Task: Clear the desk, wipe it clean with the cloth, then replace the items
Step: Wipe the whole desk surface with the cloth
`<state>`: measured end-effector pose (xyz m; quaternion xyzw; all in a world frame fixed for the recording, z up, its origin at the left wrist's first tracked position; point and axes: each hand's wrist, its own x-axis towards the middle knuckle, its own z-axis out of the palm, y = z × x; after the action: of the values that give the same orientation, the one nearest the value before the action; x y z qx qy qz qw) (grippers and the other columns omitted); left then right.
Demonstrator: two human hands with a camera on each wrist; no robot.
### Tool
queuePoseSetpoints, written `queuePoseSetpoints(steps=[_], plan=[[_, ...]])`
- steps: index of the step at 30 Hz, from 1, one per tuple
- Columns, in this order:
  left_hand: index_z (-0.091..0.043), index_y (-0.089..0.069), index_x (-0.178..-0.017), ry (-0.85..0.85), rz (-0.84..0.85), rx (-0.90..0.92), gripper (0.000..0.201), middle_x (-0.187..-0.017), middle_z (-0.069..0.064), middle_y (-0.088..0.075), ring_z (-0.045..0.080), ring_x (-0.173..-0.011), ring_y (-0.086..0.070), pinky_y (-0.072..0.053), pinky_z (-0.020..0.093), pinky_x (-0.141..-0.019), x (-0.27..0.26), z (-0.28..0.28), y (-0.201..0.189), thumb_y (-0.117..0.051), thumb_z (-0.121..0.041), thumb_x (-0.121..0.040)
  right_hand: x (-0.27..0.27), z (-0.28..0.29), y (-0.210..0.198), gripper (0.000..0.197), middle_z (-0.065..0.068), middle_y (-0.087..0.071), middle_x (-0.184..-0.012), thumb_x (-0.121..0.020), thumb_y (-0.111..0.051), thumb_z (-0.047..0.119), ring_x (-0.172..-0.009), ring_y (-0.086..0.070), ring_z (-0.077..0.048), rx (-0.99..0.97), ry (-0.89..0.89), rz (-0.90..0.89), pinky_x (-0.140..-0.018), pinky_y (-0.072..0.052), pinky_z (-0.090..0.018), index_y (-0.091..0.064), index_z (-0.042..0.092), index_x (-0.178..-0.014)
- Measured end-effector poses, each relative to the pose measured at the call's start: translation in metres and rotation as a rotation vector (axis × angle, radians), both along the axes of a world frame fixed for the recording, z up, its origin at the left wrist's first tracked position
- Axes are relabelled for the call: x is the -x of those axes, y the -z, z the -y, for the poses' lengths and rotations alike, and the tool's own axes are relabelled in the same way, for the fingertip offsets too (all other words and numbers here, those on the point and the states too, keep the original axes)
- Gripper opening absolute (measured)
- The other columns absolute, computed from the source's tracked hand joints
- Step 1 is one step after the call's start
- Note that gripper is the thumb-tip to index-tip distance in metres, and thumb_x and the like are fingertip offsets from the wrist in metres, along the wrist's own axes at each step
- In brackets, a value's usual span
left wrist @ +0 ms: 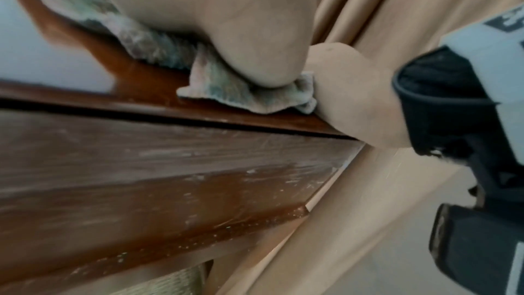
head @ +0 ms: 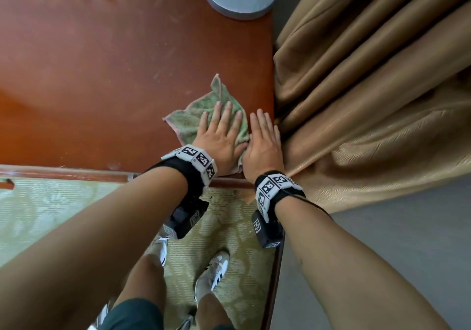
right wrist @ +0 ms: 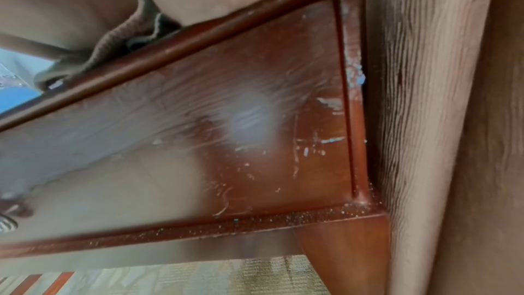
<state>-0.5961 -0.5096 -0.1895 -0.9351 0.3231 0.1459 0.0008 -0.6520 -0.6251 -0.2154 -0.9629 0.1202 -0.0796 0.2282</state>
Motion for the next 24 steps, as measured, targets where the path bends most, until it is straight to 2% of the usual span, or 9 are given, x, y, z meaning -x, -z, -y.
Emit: queuePoseSetpoints(steps=[2,4,8,12,14,17,21,24], plan=[[-0.018,0.009,-0.152,0.059,0.001,-0.009,0.075,-0.158,0.010,0.017,0.027,-0.145,0.017,0.006,0.046,-0.118,-0.009,-0.011,-0.001,-0.011,-0.060,-0.094,-0.001,-0.001,0.001,0.063,-0.009,-0.028,-0.157,-0.090,-0.019,0.025,-0.147,-0.020,-0.022,0.031,0.006,0.006,-0.121,-0.012,-0.040,-0.035,0.006,-0.148],[-0.019,0.012,-0.151,0.047,-0.017,-0.033,0.079,-0.158,0.009,0.019,0.026,-0.145,0.018,0.005,0.046,-0.118,-0.021,-0.033,-0.002,-0.010,-0.065,-0.091,-0.001,-0.001,0.004,0.053,-0.009,-0.031,-0.156,-0.096,-0.029,0.017,-0.147,-0.023,-0.022,0.048,0.032,0.018,-0.120,-0.015,-0.041,-0.037,0.006,-0.147],[-0.018,0.010,-0.152,-0.155,-0.044,-0.047,0.085,-0.157,0.008,0.021,0.025,-0.145,0.019,0.005,0.046,-0.118,-0.038,-0.080,-0.006,-0.011,-0.069,-0.087,-0.002,-0.001,0.003,0.051,-0.006,-0.024,-0.159,-0.100,-0.033,0.016,-0.149,-0.015,-0.019,0.097,0.032,-0.043,-0.120,-0.008,-0.038,-0.030,0.009,-0.151],[-0.012,0.013,-0.150,-0.269,-0.042,-0.068,0.089,-0.156,0.014,0.022,0.033,-0.143,0.021,0.007,0.052,-0.116,-0.034,-0.060,-0.006,-0.010,-0.070,-0.088,-0.009,-0.007,0.003,0.052,-0.006,-0.020,-0.160,-0.101,-0.031,0.022,-0.149,-0.011,-0.019,0.168,0.055,-0.075,-0.119,-0.005,-0.040,-0.025,0.010,-0.152],[-0.010,0.015,-0.149,-0.228,-0.030,-0.070,0.088,-0.155,0.018,0.023,0.036,-0.142,0.022,0.007,0.056,-0.115,-0.022,-0.032,-0.004,-0.006,-0.070,-0.088,-0.010,-0.008,0.005,0.053,-0.007,-0.021,-0.160,-0.100,-0.031,0.021,-0.149,-0.013,-0.020,0.164,0.057,-0.060,-0.120,-0.005,-0.040,-0.027,0.009,-0.151],[-0.010,0.010,-0.151,-0.129,-0.010,-0.010,0.081,-0.156,0.018,0.019,0.035,-0.143,0.019,0.005,0.055,-0.116,-0.007,-0.004,-0.001,-0.005,-0.063,-0.092,-0.008,-0.004,0.008,0.054,-0.010,-0.026,-0.158,-0.097,-0.031,0.017,-0.148,-0.018,-0.023,0.103,0.081,0.002,-0.120,-0.010,-0.040,-0.031,0.005,-0.149],[-0.011,0.004,-0.153,-0.052,0.038,0.043,0.080,-0.158,0.014,0.013,0.030,-0.146,0.014,0.004,0.048,-0.119,-0.013,-0.018,0.002,-0.010,-0.062,-0.093,-0.006,-0.002,0.011,0.051,-0.010,-0.030,-0.157,-0.097,-0.033,0.017,-0.147,-0.022,-0.024,0.102,0.089,0.036,-0.120,-0.014,-0.040,-0.037,0.005,-0.147],[-0.009,0.005,-0.152,-0.120,0.043,0.019,0.083,-0.158,0.015,0.014,0.031,-0.145,0.015,0.004,0.047,-0.118,-0.028,-0.042,0.000,-0.009,-0.064,-0.091,-0.005,-0.004,0.009,0.051,-0.010,-0.027,-0.158,-0.097,-0.034,0.016,-0.148,-0.019,-0.023,0.116,0.064,0.039,-0.120,-0.013,-0.039,-0.037,0.007,-0.148]])
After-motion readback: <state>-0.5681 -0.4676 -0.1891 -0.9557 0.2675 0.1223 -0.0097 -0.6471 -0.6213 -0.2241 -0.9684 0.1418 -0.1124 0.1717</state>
